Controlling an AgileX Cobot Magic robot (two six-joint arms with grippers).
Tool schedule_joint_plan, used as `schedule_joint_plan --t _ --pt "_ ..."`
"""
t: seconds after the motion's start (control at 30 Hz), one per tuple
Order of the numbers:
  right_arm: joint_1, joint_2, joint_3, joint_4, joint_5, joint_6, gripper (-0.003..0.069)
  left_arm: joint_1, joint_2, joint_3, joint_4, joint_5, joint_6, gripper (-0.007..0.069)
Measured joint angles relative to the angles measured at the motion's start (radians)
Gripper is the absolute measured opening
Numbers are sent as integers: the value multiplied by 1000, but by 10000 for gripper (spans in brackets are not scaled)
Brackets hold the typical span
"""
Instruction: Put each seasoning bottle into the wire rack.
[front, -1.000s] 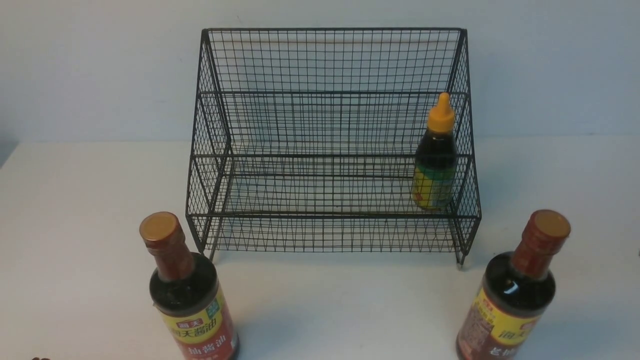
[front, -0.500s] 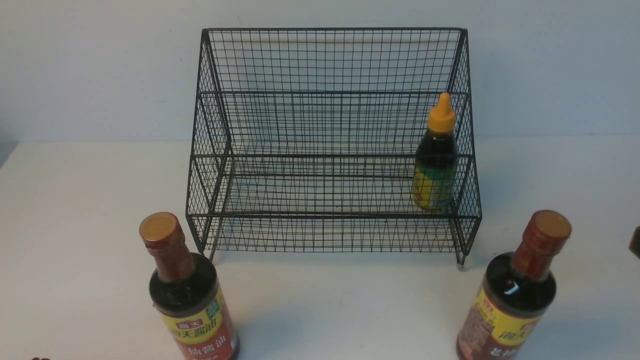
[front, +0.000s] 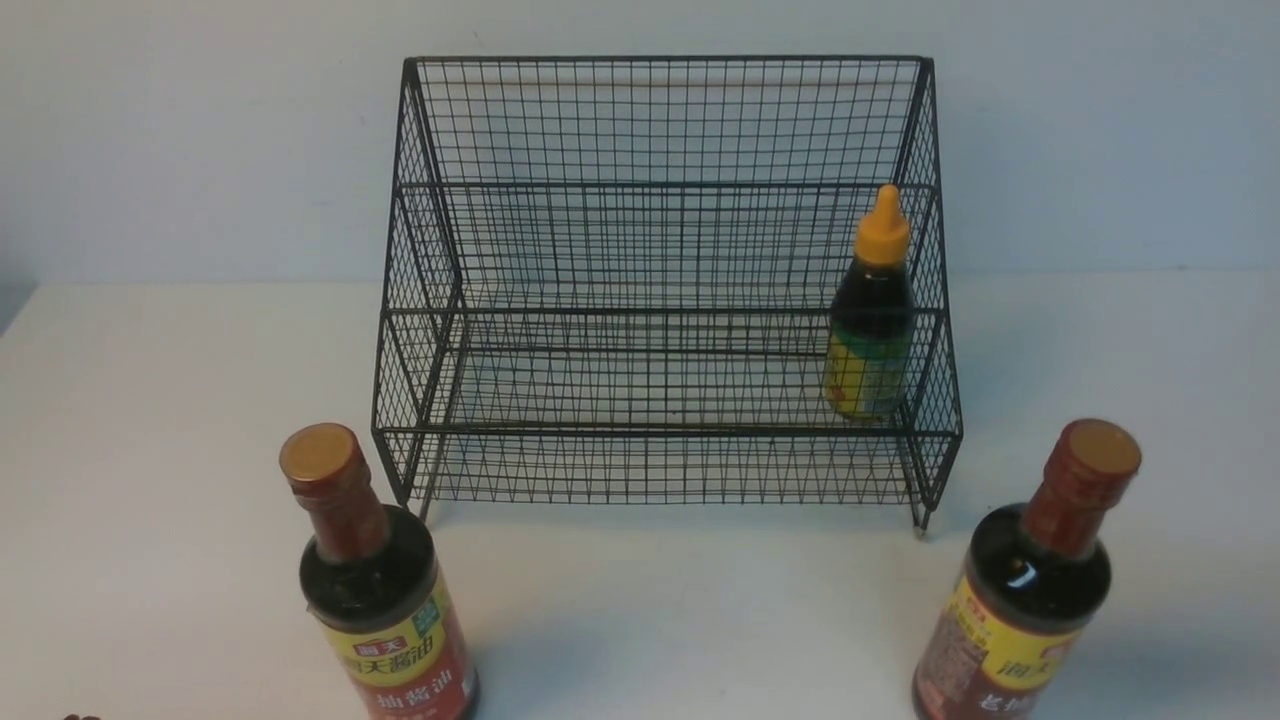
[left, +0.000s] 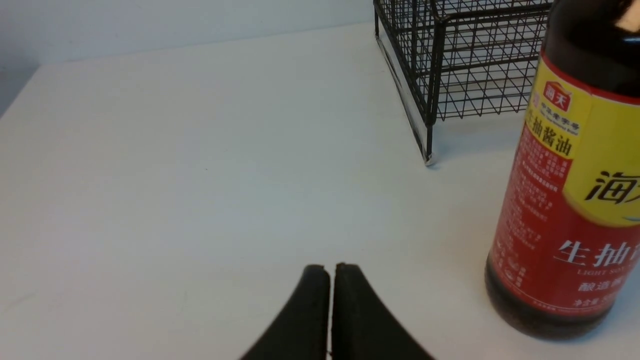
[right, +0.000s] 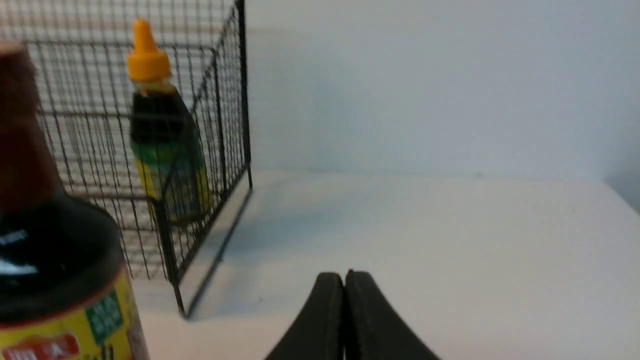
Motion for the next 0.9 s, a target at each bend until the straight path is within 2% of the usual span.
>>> schedule_joint_plan --t 0.47,0.9 --pt "-53 0 40 1 32 0 -15 0 0 0 0 0 0 -4" --pt "-58 0 40 1 32 0 -15 0 0 0 0 0 0 -4"
